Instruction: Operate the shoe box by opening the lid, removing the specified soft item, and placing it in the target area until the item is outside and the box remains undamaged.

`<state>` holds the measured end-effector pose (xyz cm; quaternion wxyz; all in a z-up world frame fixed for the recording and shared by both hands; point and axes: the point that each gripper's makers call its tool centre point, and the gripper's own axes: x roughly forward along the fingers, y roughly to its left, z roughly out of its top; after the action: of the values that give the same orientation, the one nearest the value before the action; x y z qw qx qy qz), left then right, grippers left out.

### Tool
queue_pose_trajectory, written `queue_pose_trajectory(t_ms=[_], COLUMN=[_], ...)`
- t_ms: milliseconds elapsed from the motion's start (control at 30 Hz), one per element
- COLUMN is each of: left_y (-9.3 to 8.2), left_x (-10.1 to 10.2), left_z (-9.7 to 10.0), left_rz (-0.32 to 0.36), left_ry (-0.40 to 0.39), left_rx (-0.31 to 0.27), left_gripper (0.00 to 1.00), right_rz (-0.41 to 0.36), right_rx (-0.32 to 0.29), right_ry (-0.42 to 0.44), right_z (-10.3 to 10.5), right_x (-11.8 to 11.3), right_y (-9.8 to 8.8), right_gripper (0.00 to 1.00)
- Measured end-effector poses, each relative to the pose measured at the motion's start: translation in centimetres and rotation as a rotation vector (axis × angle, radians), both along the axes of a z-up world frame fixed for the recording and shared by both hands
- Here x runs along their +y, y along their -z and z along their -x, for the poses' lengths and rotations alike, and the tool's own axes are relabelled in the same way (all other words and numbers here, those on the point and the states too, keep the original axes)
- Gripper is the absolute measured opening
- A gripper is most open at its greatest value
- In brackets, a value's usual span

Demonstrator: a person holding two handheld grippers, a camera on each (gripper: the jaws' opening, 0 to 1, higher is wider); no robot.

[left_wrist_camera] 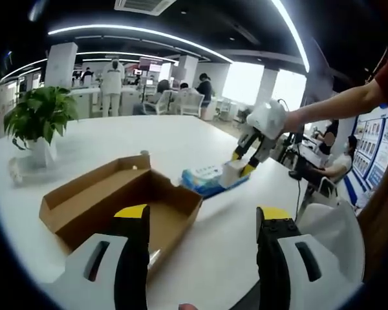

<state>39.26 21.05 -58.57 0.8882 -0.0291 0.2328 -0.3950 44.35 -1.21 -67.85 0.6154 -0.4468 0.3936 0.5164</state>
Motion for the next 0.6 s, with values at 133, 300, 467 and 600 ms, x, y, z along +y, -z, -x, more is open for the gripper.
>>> queue_pose_trajectory(t_ms=[133,300,467,600], left_y=[0.0,0.2,0.3,0.4], left_x=[-0.5,-1.1,-1.3,-1.4], left_z=[-0.1,-0.2,-0.2,-0.3], left_rz=[-0.002,-0.006,-0.009,-0.012], left_ry=[0.005,0.008,0.007,0.004], left_rx=[0.002,0.007,0.012,0.015], left_gripper=[0.66,0.66,0.66,0.66], right_rz=[0.003,0.006,0.005,0.008], right_rx=[0.001,0.002,0.0,0.001], right_ry=[0.015,0.034,0.049,0.056], right_z=[0.0,-0.1,-0.5,-0.8], right_x=[-1.8,-3.1,-4.1,-5.0], right_y=[0.5,0.6,0.6,0.5], right_gripper=[0.17,0.17,0.17,0.17])
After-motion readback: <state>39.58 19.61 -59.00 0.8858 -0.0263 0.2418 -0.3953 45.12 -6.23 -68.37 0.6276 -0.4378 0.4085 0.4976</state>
